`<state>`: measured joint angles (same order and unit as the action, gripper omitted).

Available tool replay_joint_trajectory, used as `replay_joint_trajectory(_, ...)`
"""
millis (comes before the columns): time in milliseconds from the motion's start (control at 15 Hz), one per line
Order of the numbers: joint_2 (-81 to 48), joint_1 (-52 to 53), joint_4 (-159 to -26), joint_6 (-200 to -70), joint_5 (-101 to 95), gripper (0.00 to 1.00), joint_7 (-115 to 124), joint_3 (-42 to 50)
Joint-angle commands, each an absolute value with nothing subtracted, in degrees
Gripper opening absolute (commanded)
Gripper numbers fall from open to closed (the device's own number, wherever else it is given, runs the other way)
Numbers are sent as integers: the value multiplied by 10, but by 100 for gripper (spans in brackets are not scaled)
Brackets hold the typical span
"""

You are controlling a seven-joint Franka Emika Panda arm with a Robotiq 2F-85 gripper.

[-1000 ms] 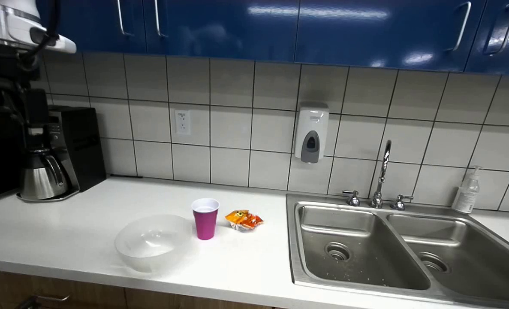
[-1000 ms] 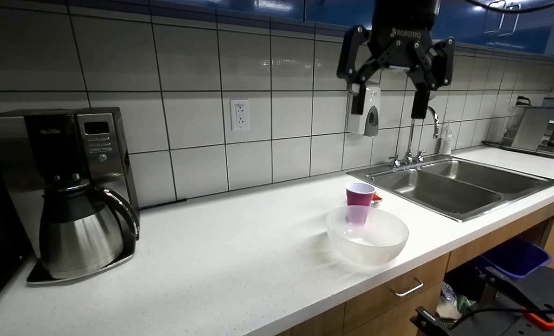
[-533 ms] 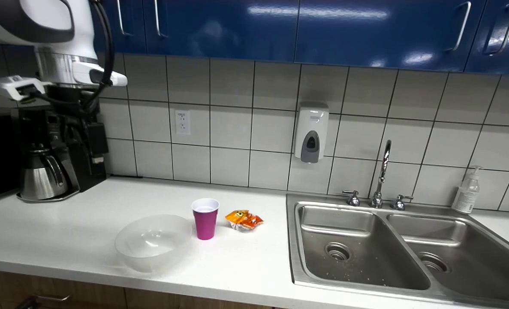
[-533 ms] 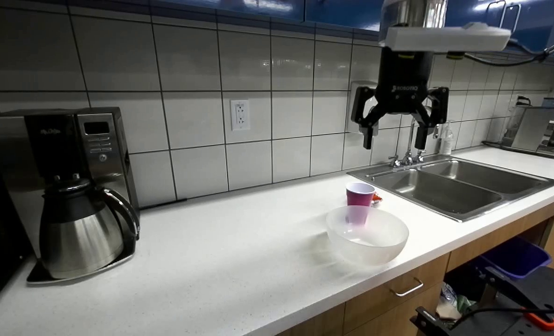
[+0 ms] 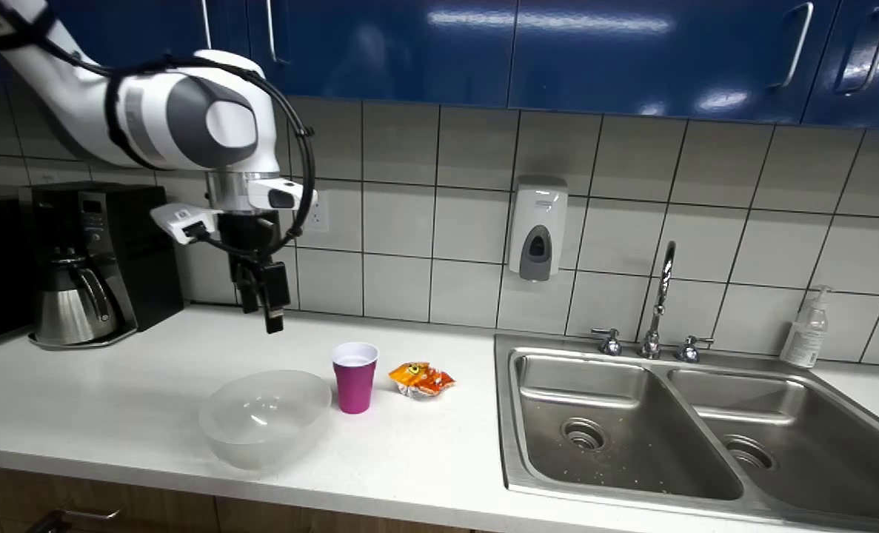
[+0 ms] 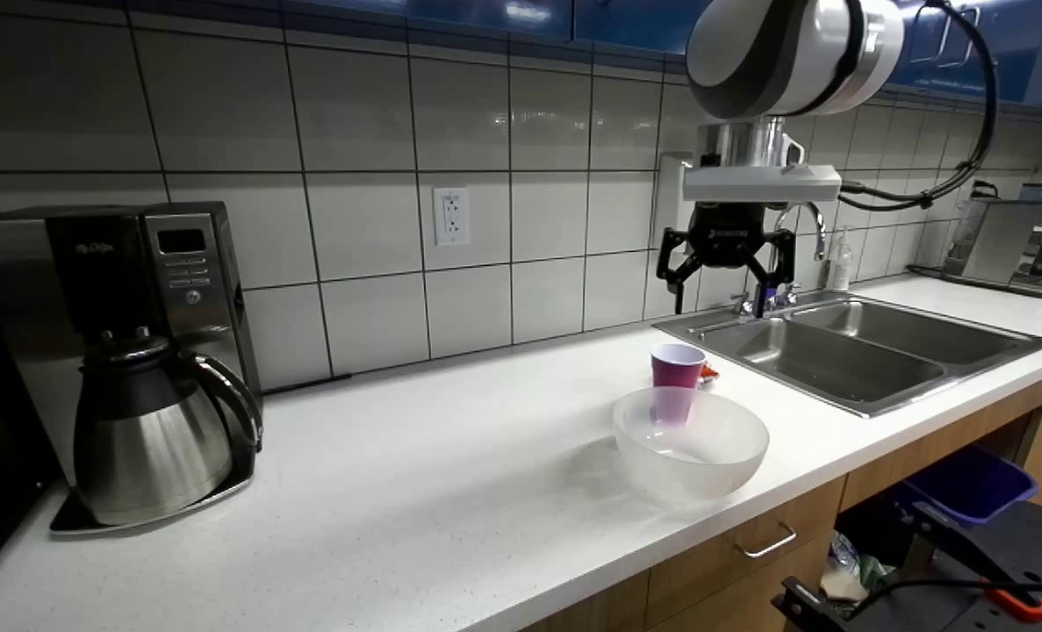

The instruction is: Put the orange packet in the bowl

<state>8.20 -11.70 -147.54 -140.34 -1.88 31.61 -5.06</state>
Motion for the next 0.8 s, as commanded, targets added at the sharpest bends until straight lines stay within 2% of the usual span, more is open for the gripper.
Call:
replay_joint_trajectory(0,-63,-111,-1347,-1411,-38,100,344,-4)
replay_joint_trajectory(733,-334,-67,-1046,-1401,32,100,340,106)
